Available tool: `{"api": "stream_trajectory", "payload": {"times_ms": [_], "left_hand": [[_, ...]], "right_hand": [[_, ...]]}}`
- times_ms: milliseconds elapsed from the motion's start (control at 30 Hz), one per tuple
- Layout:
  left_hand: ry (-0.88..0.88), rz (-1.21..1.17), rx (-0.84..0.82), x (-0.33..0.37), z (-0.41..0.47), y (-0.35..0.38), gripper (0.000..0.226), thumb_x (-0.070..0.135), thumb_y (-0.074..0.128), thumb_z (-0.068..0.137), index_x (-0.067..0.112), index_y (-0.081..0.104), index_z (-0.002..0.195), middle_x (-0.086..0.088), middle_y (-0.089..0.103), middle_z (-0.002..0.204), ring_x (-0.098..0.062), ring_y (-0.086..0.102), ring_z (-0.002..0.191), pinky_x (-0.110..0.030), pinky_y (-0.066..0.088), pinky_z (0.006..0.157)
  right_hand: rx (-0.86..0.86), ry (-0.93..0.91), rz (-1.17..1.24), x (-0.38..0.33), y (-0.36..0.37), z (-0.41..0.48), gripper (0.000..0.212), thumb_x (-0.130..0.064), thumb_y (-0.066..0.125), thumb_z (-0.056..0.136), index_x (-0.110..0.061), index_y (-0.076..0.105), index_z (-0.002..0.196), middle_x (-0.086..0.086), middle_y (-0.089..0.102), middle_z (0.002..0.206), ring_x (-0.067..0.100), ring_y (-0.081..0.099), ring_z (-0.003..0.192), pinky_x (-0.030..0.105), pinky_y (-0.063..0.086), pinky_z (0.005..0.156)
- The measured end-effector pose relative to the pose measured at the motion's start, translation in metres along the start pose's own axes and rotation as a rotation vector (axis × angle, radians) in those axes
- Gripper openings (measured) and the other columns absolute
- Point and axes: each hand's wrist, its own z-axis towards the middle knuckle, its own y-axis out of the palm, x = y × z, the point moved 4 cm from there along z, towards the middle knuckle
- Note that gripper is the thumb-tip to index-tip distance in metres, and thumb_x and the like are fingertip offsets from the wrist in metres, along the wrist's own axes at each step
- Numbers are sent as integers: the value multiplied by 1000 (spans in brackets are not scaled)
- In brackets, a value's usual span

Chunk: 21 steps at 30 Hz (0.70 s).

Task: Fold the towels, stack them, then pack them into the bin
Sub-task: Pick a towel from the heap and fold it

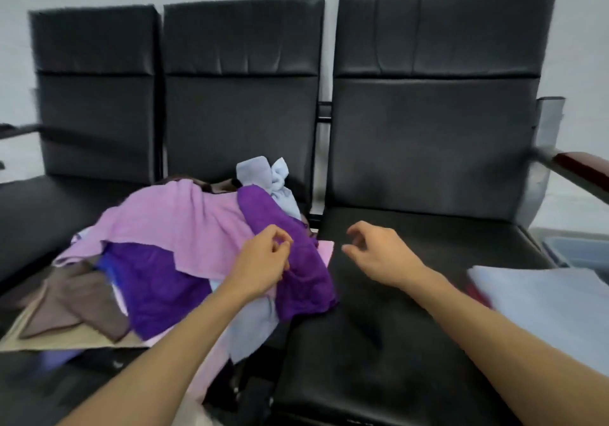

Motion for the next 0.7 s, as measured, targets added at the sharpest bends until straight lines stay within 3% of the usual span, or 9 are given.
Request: {"api": "stream_trajectory", "payload": {"times_ms": [100,167,267,333,433,500,600,700], "left_hand": [[-19,43,122,-26,1,-31,17,15,46,96,25,56,85,0,66,68,-14,58,59,-30,45,63],[-54,24,161,-40,3,-41,18,16,45,96,25,57,86,-2,66,74,-20,61,67,-33,48,69],[-64,-11,187,-45,1,-47,17,18,44,96,23,58,88,-7,68,85,-27,63,80,-39,51,78],[-57,-19,196,-40,0,-46,17,20,43,97,21,59,93,-6,68,88,-25,63,83,-38,51,80],[-28,-68,192,-28,-1,-41,17,18,44,96,22,60,94,-3,67,87,-22,65,85,-40,53,82],[7,-89,153,-16,-1,-32,17,16,45,95,25,59,93,-2,66,86,-23,65,87,-43,54,84],[55,-98,75,3,-4,-16,20,13,47,95,28,56,87,0,66,83,-22,65,82,-36,53,80],[110,-190,-81,29,-11,9,23,6,48,94,26,55,83,-3,65,79,-16,63,67,-23,48,60]], "right_hand": [[-115,70,101,-33,44,30,55,-47,59,89,-12,50,130,6,61,120,24,56,112,33,45,90],[-110,111,89,-38,69,42,53,-49,64,83,-15,54,123,5,62,118,26,58,110,35,48,91],[82,137,141,-42,78,45,25,-35,66,82,-19,65,101,4,69,99,25,64,96,32,50,79],[245,77,291,-47,65,41,7,-25,63,84,-19,66,87,-1,67,83,18,61,81,25,40,68],[407,-29,488,-55,27,32,3,-19,62,89,-18,62,86,-8,62,78,5,55,72,15,36,65],[436,-18,615,-48,1,25,4,-20,60,91,-18,61,88,-7,64,82,6,58,78,21,43,72],[392,97,788,-23,-29,8,4,-21,60,92,-20,64,91,-1,67,89,14,62,83,29,49,77],[319,277,951,12,-47,-22,7,-25,67,88,-21,67,93,4,69,92,20,64,87,34,52,77]]}}
